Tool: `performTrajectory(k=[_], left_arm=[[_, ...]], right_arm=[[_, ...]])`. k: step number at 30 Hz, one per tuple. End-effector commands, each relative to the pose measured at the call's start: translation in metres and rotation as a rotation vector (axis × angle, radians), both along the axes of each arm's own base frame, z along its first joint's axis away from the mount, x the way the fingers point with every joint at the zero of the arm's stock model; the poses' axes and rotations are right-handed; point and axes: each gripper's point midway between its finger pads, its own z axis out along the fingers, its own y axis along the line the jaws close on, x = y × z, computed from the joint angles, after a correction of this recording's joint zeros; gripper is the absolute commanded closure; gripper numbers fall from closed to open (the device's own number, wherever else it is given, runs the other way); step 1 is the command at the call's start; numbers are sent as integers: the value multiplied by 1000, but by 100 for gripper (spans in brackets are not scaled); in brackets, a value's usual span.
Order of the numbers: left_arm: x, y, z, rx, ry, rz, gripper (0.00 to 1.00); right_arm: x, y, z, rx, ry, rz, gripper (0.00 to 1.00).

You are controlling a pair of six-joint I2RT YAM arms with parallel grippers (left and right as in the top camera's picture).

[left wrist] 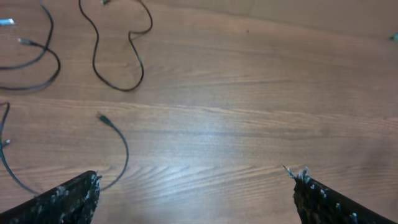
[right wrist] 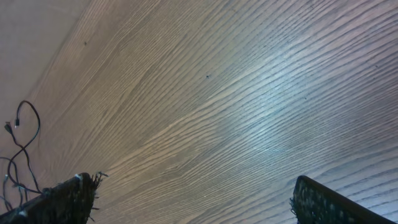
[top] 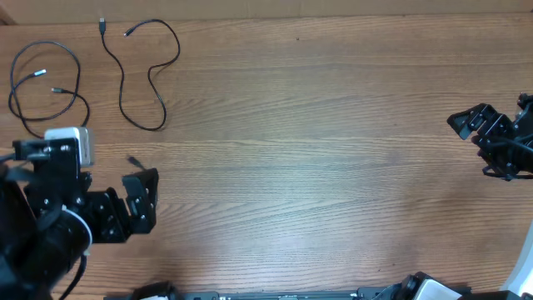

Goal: Untangle cables

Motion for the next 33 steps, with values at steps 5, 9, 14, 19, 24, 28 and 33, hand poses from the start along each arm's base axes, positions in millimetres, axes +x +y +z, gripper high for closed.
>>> performTrajectory(k=[5,9,14,19,24,28,33], left_arm=[[-25,-1,-8,6,-91,43,0],[-34,-3,-38,8,-136,42,0],[-40,-4,-75,-13,-206,65,0],[-40,-4,-119,-76,-255,111,0],[-23,-4,-153,-129,-337,122,1],[-5,-6,-173,-134,-399,88,0],[17,-5,-197,-129,-445,76,1]], right_arm=[[1,-2,11,-27,-31,4,0],[1,-2,11,-27,-31,4,0],[1,-2,11,-27,-31,4,0],[1,-2,11,-26,-32,4,0],[1,-2,11,-27,-31,4,0],[1,-2,11,-27,-31,4,0],[1,-2,11,-27,-31,4,0]])
